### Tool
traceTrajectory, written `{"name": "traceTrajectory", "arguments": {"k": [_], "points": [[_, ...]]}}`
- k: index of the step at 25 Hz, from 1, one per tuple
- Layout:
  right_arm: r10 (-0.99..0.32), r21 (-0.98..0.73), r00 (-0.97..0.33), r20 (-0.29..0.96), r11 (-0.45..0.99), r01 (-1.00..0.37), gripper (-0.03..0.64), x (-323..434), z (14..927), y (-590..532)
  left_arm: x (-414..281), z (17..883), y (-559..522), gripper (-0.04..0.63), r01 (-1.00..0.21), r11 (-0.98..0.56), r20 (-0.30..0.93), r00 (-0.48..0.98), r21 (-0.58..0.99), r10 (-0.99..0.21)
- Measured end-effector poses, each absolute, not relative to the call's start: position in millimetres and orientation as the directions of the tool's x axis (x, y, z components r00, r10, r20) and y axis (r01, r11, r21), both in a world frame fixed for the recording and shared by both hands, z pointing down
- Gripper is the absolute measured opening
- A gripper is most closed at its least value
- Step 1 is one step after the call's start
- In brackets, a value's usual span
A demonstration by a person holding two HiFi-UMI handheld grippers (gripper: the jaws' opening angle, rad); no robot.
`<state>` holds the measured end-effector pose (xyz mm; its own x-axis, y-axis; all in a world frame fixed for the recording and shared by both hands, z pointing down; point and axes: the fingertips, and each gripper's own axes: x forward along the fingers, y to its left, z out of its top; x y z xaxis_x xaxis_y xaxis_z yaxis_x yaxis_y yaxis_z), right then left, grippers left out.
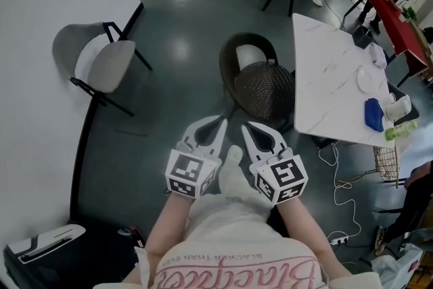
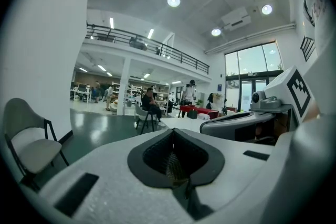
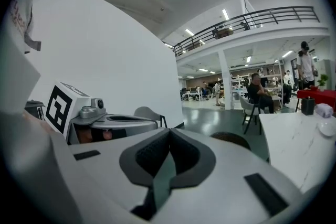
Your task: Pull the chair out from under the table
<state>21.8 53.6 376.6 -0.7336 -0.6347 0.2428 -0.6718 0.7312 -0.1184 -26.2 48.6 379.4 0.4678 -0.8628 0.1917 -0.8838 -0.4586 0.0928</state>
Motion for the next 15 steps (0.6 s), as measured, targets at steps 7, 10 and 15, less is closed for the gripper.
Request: {"name": "traceTrajectory", "arguments": {"k": [7, 10, 15], "points": [[-0.611, -0.131, -0.755, 0.237, 0.75, -0.648, 0.002, 9.0, 372.9, -37.4, -33.1, 376.0, -33.3, 0.005, -0.869, -0.483, 0.17, 0.494, 0.105, -0.853], [-0.61, -0.14, -0.756, 0.236, 0.749, -0.648, 0.002, 12.3, 372.1, -80.4, -32.9, 376.1, -75.4, 0.006, -0.872, -0.476, 0.175, 0.49, 0.114, -0.854], [-0.607, -0.16, -0.761, 0.23, 0.747, -0.645, 0.002, 12.3, 370.9, -146.0, -25.1, 380.4, -135.5, 0.006, -0.849, -0.516, 0.18, 0.528, 0.113, -0.83]]}}
